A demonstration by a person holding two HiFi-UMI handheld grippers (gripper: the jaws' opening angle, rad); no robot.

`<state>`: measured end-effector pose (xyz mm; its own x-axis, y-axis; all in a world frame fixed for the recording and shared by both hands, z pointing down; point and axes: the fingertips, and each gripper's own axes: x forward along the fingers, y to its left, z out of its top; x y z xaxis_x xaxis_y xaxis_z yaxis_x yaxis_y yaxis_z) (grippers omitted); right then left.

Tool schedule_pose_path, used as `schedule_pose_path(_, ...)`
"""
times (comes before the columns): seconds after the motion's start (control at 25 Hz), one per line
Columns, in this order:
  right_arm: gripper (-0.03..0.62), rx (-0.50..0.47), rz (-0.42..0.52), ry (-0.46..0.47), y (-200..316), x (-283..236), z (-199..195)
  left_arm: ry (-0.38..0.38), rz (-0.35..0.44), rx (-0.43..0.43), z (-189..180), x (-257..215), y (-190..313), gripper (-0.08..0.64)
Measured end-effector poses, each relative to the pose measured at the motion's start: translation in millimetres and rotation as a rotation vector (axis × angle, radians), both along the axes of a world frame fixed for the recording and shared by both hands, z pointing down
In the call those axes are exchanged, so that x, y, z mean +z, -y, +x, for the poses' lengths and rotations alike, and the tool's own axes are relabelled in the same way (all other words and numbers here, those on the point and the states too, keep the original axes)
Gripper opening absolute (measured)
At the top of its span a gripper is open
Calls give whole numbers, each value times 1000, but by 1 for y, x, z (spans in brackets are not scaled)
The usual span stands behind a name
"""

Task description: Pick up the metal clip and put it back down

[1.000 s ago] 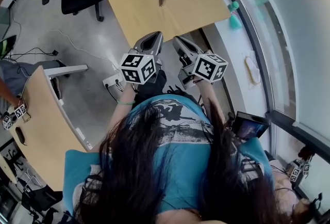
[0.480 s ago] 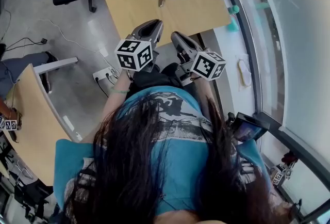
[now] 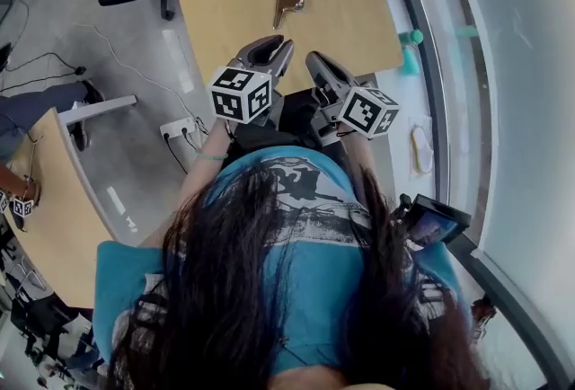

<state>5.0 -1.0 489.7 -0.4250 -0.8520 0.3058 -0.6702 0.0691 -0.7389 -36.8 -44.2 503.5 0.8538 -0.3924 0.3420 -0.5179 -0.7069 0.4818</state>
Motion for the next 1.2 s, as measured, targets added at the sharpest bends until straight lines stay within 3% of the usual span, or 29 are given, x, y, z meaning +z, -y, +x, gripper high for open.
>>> schedule_pose_path(0.44,32,-145,2,-9,86,-6,89,168,83,-150,64,26,87,148)
schedule_pose_path(0.6,32,-189,-8,3,103,-1,107,231,63,-221,76,55,118,187)
schedule_pose_path(0.72,32,-218,-15,27,117,7,140,334,43,-260,102,89,140,218)
schedule_pose_path(0.84,32,-246,-19,38,120,14,157,445,49,-252,121,118,145,224)
schedule_pose_path(1.04,31,-285,-36,35,119,15,140,580,67,-160,121,146,141,244)
schedule_pose_path(1.2,32,-302,-50,27,118,17,139,666,140,-190,117,154,150,242)
